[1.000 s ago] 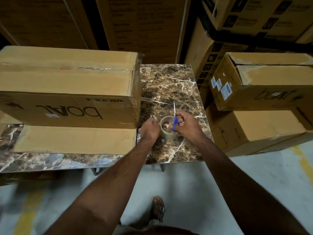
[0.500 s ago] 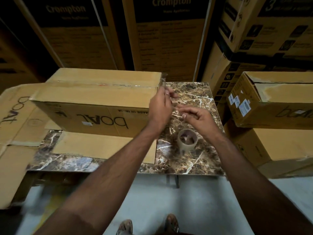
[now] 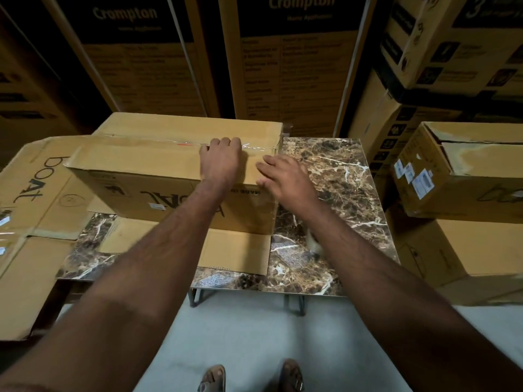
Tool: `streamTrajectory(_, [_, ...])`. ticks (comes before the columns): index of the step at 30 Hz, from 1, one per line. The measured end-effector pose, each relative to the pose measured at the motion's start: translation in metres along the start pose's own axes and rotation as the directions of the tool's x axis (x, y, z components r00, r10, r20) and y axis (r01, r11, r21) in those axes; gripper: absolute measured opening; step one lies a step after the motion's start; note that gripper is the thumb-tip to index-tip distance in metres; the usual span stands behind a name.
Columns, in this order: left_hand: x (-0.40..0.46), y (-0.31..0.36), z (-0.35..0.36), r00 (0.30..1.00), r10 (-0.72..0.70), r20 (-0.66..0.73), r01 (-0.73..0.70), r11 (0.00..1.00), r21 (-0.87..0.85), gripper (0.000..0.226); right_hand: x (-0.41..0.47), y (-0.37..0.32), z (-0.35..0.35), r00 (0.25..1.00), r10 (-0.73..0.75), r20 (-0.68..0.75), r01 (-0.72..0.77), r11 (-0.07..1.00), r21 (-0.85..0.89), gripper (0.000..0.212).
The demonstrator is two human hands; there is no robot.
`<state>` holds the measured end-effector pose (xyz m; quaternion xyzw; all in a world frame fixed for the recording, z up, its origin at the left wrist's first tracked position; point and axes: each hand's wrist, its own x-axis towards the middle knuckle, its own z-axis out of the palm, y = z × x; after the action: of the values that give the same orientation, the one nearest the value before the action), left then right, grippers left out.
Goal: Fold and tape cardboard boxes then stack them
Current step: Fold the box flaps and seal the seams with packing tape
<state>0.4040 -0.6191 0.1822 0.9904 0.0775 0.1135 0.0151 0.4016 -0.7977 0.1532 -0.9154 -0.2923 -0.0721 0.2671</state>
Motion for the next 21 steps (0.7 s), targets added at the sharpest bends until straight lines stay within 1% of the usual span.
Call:
streamTrajectory(2, [0.001,-0.003,0.004,1.0,0.003,0.01,-0.003,0.998,-0.055,0.042,-0.001,0.006,0.009,0.999,-0.052,0.0,0.051,0.993,-0.108,0.05])
streamTrajectory(5, [0.001,-0.014,0.006,1.0,-0.009,0.011,0.01,0.992,-0.126,0.043,-0.005,0.01,0.024,0.991,-0.065,0.113,0.092,0.963,-0.254,0.074])
streamTrajectory(7, [0.001,-0.015,0.008,0.999,-0.013,0.034,0.018,0.99,-0.143,0.042,-0.01,0.014,0.033,0.993,-0.056,0.105,0.085,0.95,-0.301,0.083])
streamTrajectory(10, [0.004,-0.012,0.007,0.999,-0.037,0.011,0.039,0.98,-0.196,0.026,-0.013,0.013,0.033,0.997,-0.053,0.061,0.068,0.96,-0.273,0.077])
streamTrajectory(12, [0.004,-0.014,0.007,0.998,-0.067,0.02,0.07,0.974,-0.217,0.025,-0.005,0.001,0.026,0.998,-0.03,0.062,0.042,0.981,-0.189,0.076])
streamTrajectory(14, [0.005,-0.016,0.009,0.998,-0.07,0.002,0.069,0.979,-0.193,0.023,0.013,-0.006,0.017,0.997,0.03,0.077,-0.02,0.992,-0.129,0.074])
streamTrajectory(15, [0.005,-0.015,0.01,0.998,-0.067,-0.007,0.065,0.981,-0.184,0.024,0.025,-0.005,0.012,0.992,0.069,0.104,-0.055,0.989,-0.135,0.072])
streamTrajectory(18, [0.002,-0.008,0.015,0.999,-0.054,-0.001,0.053,0.982,-0.18,0.026,0.061,0.005,0.006,0.962,0.189,0.198,-0.138,0.959,-0.249,0.071])
streamTrajectory(21, [0.002,-0.007,0.014,0.999,-0.051,-0.006,0.049,0.984,-0.171,0.027,0.098,0.012,0.003,0.932,0.28,0.229,-0.206,0.931,-0.302,0.074])
